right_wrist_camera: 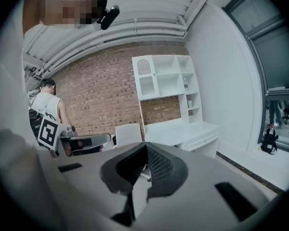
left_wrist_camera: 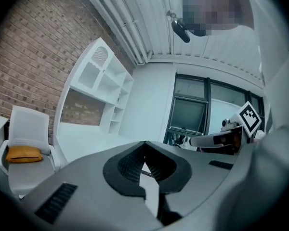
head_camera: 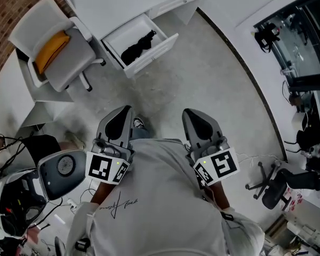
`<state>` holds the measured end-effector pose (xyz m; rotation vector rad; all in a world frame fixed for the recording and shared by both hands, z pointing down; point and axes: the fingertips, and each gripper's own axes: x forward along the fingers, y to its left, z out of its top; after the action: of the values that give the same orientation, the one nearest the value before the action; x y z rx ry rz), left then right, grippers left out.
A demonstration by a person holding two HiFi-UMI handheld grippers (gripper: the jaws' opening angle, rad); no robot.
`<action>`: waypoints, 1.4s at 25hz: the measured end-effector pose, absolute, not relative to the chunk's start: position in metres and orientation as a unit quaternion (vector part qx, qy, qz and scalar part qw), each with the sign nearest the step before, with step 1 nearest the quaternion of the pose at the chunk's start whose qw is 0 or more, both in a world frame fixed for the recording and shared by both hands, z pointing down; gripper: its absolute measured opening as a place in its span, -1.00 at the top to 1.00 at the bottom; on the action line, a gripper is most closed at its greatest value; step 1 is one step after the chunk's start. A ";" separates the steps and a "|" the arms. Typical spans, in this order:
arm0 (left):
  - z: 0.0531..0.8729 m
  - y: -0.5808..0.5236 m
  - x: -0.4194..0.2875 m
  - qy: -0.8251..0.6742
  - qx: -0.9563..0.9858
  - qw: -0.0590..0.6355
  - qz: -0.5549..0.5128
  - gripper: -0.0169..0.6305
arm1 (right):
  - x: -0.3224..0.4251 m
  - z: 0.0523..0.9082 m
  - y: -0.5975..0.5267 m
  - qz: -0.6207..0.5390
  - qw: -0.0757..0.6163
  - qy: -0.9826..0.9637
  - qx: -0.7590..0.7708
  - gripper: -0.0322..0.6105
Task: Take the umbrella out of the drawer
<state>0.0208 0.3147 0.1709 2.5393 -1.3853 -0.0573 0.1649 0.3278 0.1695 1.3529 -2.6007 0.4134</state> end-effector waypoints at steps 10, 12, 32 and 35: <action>0.175 0.288 -0.015 -0.478 0.869 0.120 -0.036 0.90 | 0.124 0.167 0.302 0.131 0.100 -0.883 0.440 0.83; 0.174 0.286 -0.018 -0.480 0.868 0.117 -0.042 0.90 | 0.120 0.167 0.301 0.123 0.111 -0.885 0.435 0.82; 0.165 0.216 -0.043 -0.557 0.824 0.079 -0.070 0.90 | 0.088 0.156 0.219 0.093 0.084 -0.935 0.331 0.83; 0.165 0.189 -0.042 -0.573 0.813 0.076 -0.072 0.90 | 0.091 0.156 0.187 0.090 0.082 -0.940 0.318 0.82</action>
<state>-0.0419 0.1892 0.1646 2.4362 -1.7191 -0.2160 0.0910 0.1867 0.1561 0.9499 -2.8099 0.2694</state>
